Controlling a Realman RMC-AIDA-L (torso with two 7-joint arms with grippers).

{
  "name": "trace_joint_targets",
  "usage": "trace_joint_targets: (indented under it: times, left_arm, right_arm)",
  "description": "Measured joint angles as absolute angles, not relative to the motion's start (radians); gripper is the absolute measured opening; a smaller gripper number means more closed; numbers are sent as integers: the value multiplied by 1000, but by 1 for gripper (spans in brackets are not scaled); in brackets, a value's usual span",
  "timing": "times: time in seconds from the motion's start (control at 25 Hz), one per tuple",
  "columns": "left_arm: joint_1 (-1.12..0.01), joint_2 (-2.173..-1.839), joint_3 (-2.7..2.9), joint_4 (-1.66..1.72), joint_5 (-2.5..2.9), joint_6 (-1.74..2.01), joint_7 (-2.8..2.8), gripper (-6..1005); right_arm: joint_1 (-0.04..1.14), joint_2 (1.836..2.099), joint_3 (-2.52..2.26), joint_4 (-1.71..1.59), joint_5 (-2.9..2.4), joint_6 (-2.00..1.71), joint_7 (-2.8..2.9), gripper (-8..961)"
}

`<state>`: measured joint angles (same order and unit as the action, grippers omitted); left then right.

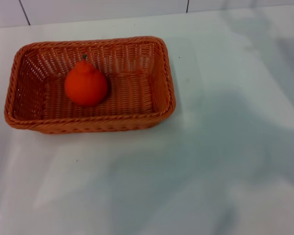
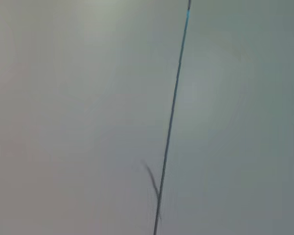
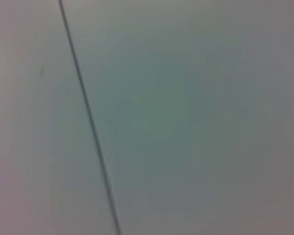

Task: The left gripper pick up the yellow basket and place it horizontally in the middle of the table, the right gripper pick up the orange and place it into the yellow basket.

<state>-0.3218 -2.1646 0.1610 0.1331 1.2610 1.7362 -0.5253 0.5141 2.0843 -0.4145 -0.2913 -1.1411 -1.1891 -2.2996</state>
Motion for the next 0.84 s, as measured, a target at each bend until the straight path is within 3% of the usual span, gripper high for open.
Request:
trace_joint_targets:
  times: [0.32,0.52,0.84]
  left_arm:
    - [-353,-2165,161,126,1256,1669,-483,660]
    - [-368,-2162,171,133,1261,1643,-483,849]
    - [-357,-2162,194,132,1260,1671,-488,849]
  right_arm:
    - [514,2090,-411,-145,-1017,-1242,-2556,894]
    - [508,2094,-389,-73,-1008,-1248,-2590,897]
    - [522,2095,-329,-37,-990,-1264,-2592,905]
